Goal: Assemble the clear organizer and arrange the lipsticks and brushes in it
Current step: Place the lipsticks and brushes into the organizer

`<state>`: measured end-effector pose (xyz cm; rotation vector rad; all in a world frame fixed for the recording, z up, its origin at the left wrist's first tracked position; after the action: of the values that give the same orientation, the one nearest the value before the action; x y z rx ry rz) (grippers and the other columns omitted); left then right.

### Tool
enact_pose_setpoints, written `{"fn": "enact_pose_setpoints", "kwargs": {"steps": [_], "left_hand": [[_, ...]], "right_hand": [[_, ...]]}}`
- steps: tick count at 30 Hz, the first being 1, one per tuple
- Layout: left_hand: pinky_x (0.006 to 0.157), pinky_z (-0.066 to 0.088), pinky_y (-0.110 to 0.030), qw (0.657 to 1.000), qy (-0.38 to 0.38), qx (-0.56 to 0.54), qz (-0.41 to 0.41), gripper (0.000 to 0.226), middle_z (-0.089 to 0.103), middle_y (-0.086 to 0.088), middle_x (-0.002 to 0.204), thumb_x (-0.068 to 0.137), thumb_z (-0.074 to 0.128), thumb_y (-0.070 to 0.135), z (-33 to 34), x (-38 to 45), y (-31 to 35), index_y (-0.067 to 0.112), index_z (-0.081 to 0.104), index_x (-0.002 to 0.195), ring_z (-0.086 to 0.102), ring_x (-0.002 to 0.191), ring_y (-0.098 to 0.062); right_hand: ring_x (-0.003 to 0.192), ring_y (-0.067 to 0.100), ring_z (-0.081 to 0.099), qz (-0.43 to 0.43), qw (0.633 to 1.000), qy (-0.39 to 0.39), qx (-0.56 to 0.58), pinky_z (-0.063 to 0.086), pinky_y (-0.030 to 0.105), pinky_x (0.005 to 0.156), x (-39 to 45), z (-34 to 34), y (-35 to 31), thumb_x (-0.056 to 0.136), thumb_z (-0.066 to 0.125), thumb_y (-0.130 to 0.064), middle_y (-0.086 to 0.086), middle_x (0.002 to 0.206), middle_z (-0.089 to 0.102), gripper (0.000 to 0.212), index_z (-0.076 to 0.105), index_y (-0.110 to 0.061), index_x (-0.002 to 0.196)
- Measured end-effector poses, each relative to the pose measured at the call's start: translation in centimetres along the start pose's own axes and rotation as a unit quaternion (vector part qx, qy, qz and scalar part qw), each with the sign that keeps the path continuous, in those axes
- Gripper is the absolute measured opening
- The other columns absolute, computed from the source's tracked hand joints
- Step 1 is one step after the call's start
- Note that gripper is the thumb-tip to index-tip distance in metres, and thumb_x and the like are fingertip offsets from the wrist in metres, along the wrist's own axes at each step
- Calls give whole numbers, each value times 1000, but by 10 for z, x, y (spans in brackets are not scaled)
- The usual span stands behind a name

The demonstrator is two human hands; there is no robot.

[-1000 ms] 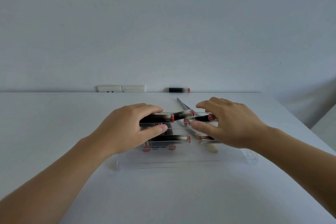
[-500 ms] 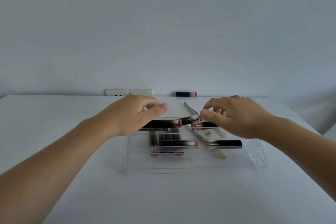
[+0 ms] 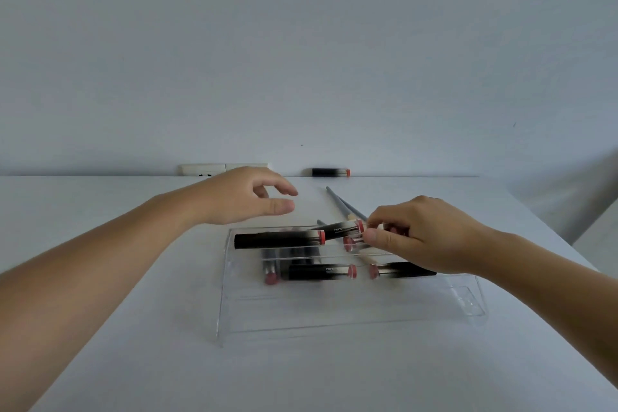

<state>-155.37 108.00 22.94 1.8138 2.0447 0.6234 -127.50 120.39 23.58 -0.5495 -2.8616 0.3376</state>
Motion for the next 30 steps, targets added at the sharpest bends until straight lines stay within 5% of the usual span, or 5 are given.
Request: {"fn": "enact_pose_setpoints", "kwargs": {"steps": [5, 9, 15, 19, 30], "left_hand": [[81, 42, -21, 995, 61, 67, 42, 42, 55, 36, 115, 81, 60, 72, 5, 0, -14, 52, 63, 118, 55, 101, 10], [97, 43, -25, 984, 90, 119, 100, 55, 57, 29, 124, 85, 48, 78, 21, -5, -9, 46, 61, 128, 49, 112, 9], [98, 42, -26, 947, 83, 155, 269, 38, 66, 0, 131, 102, 48, 37, 52, -10, 3, 20, 67, 130, 58, 112, -17], [96, 42, -27, 950, 45, 186, 245, 33, 67, -1, 125, 102, 51, 35, 54, -2, 2, 21, 69, 127, 58, 109, -21], [71, 37, -31, 970, 24, 233, 64, 74, 57, 8, 93, 83, 11, 83, 53, 12, -15, 26, 53, 102, 49, 85, -14]], "right_hand": [[58, 11, 54, -23, 1000, -14, 9, 39, 24, 52, -1, -4, -1, 81, 30, -86, -15, 61, 59, 63, 65, -35, 91], [61, 11, 57, -26, 1000, -15, 8, 41, 23, 53, 0, -4, 0, 80, 28, -87, -15, 62, 61, 66, 64, -34, 92], [61, 10, 59, -46, 999, 10, -7, 41, 23, 52, 7, 3, -2, 81, 23, -89, -15, 62, 62, 69, 65, -35, 92], [61, 10, 58, -70, 996, 23, -47, 43, 24, 55, 9, 6, -6, 84, 17, -86, -15, 66, 63, 70, 61, -32, 93], [64, 9, 56, -53, 996, 3, -67, 44, 27, 60, 16, 9, -4, 81, 9, -88, -15, 70, 62, 73, 57, -35, 95]]}}
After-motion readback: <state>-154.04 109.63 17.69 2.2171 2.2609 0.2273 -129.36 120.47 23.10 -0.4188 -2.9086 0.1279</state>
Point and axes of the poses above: each hand's wrist, its own x-axis towards the middle knuckle, its own z-axis out of the palm, y = z × x, the point moved 2 cm from there along x, towards the middle knuckle
